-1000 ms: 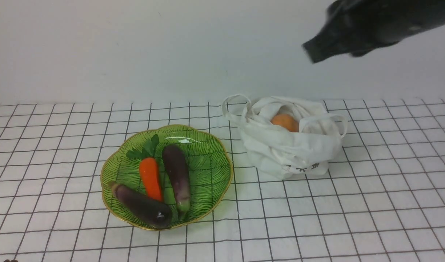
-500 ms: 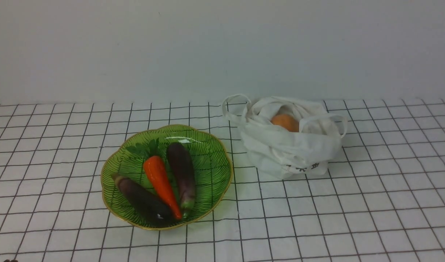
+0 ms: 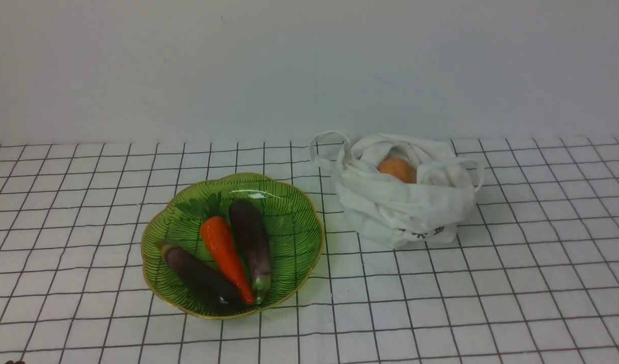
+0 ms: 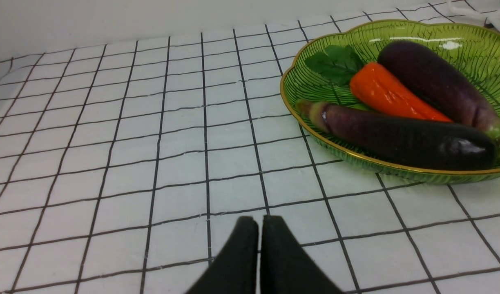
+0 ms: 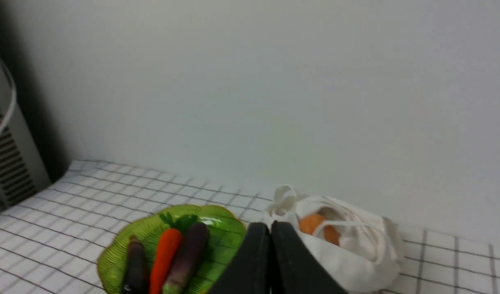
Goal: Take vegetables from bag on white checkered tablecloth place on plate.
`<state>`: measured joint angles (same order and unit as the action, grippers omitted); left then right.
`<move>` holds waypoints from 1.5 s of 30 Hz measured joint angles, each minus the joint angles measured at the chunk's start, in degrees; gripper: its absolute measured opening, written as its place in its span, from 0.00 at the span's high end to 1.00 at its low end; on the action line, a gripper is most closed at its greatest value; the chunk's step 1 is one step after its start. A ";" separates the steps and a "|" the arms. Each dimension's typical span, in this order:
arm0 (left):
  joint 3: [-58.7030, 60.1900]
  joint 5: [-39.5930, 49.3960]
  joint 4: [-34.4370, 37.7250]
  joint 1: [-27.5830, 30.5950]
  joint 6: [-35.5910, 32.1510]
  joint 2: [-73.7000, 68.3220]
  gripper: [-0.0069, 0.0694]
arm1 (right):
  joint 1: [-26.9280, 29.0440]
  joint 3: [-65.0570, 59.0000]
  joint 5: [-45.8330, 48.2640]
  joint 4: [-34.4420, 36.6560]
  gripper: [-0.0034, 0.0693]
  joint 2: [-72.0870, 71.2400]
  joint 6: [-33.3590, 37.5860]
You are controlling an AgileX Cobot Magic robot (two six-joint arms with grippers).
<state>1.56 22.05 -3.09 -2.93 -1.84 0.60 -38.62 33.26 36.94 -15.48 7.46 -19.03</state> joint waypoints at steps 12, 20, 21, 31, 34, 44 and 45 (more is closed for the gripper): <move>0.00 0.00 0.00 0.00 0.00 0.00 0.92 | 0.00 -8.78 -9.88 4.94 0.97 -0.19 -0.10; 0.00 0.00 0.00 0.00 0.00 0.00 0.92 | 0.00 -8.95 -12.12 4.94 0.97 -0.19 1.28; 0.00 0.00 0.00 0.00 0.00 0.00 0.92 | 0.00 -9.00 -12.46 4.94 0.97 -0.26 1.40; 0.00 0.00 0.00 0.00 0.00 0.00 0.92 | 19.17 -20.41 -22.57 5.96 0.97 -5.21 7.06; 0.00 0.00 0.00 0.00 0.00 0.00 0.92 | 25.07 -26.44 -25.38 5.96 0.97 -7.05 9.12; 0.00 0.00 0.00 0.00 0.00 0.00 0.92 | 38.58 -34.80 -16.46 6.50 0.97 -7.91 10.76; 0.00 0.00 0.00 0.00 0.00 0.00 0.92 | 38.58 -34.74 -16.18 6.50 0.97 -7.91 10.91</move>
<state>1.56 22.05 -3.09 -2.93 -1.84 0.60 -0.04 -1.47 20.77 -8.98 -0.45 -8.13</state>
